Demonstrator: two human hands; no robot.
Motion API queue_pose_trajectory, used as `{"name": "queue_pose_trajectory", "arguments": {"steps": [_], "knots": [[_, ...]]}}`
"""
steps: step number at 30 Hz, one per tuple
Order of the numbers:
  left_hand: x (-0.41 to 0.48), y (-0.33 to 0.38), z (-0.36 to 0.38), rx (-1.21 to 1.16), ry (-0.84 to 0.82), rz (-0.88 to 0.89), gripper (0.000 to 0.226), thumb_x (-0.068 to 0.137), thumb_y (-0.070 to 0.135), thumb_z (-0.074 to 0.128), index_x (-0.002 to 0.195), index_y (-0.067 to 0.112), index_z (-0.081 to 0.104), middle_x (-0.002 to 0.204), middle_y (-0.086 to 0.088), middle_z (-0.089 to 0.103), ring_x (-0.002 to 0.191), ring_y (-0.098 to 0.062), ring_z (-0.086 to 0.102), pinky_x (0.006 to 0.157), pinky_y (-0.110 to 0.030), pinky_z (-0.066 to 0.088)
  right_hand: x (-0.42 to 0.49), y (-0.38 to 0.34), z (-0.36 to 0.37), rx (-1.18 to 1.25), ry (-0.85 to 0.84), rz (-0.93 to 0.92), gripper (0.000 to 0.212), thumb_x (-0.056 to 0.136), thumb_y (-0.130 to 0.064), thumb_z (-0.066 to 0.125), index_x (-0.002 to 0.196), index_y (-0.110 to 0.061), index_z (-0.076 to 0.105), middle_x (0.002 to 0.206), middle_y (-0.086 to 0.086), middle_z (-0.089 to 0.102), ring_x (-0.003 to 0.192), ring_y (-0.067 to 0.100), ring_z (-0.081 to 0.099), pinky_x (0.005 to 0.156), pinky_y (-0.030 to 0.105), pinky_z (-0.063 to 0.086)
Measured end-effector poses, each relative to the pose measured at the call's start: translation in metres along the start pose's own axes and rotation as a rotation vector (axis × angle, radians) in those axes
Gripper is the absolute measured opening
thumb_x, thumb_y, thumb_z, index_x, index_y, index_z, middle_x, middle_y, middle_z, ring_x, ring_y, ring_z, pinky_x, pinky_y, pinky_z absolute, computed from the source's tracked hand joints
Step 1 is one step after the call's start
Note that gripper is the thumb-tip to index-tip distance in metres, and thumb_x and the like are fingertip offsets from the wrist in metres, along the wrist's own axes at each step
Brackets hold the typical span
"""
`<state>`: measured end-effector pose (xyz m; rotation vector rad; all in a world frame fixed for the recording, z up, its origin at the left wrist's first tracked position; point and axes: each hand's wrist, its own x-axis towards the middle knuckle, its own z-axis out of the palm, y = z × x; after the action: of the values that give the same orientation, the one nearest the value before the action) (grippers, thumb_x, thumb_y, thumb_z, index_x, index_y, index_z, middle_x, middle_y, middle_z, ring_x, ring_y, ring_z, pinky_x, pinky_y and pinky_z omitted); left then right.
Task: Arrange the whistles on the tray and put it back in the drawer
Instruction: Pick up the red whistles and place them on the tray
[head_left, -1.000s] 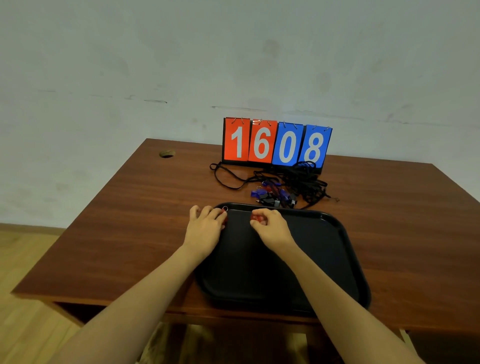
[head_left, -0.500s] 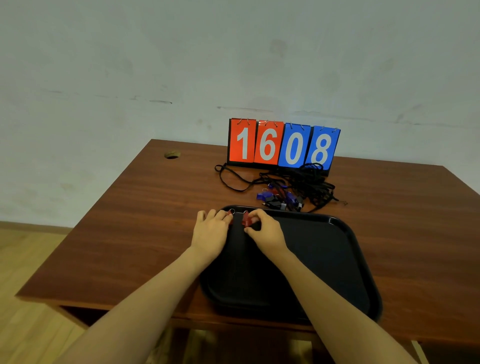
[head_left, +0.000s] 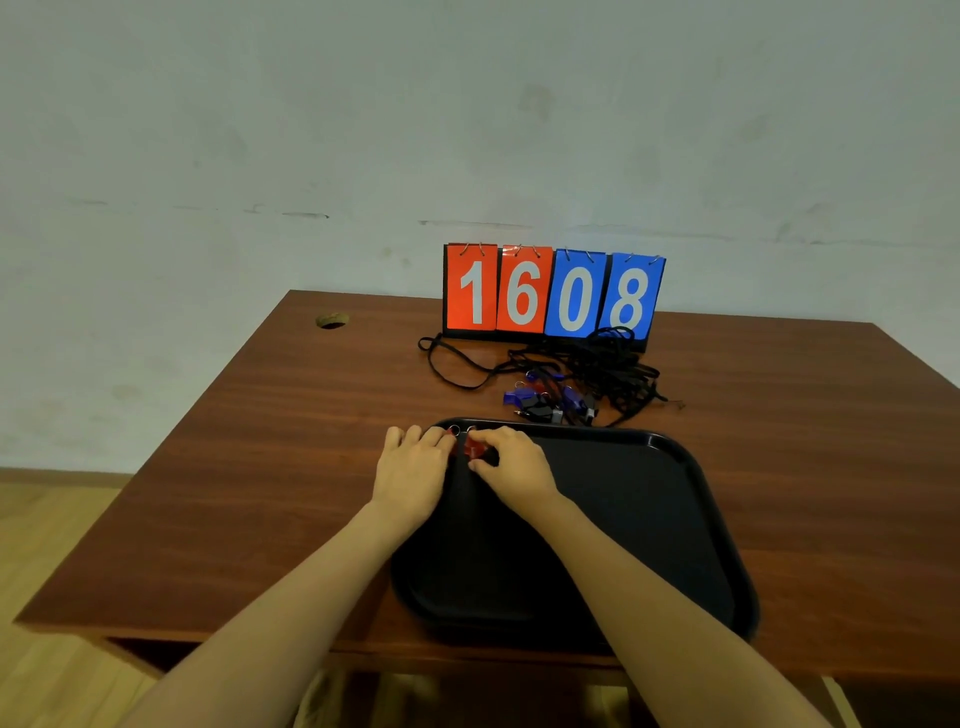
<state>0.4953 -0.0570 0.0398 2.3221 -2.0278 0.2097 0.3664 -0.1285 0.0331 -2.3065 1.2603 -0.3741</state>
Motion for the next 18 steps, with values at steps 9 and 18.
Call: {"name": "queue_pose_trajectory", "arguments": {"steps": [9, 18], "knots": [[0.0, 0.003, -0.005, 0.004, -0.05, 0.009, 0.045, 0.097, 0.019, 0.036, 0.142, 0.018, 0.033, 0.144, -0.004, 0.039, 0.123, -0.025, 0.043, 0.1, -0.037, 0.027, -0.004, -0.006, 0.0, -0.077, 0.012, 0.009, 0.047, 0.092, -0.028, 0.056, 0.137, -0.026, 0.046, 0.131, -0.001, 0.054, 0.126, 0.019, 0.044, 0.103, 0.036, 0.039], [0.004, 0.015, -0.016, 0.024, -0.012, 0.017, 0.054, 0.089, 0.013, 0.047, 0.141, 0.015, 0.033, 0.136, -0.008, 0.042, 0.122, -0.027, 0.042, 0.1, -0.038, 0.028, -0.012, 0.009, -0.022, -0.086, -0.043, 0.048, 0.049, 0.09, -0.027, 0.058, 0.136, -0.024, 0.042, 0.137, 0.001, 0.044, 0.128, 0.02, 0.043, 0.101, 0.037, 0.043]]}}
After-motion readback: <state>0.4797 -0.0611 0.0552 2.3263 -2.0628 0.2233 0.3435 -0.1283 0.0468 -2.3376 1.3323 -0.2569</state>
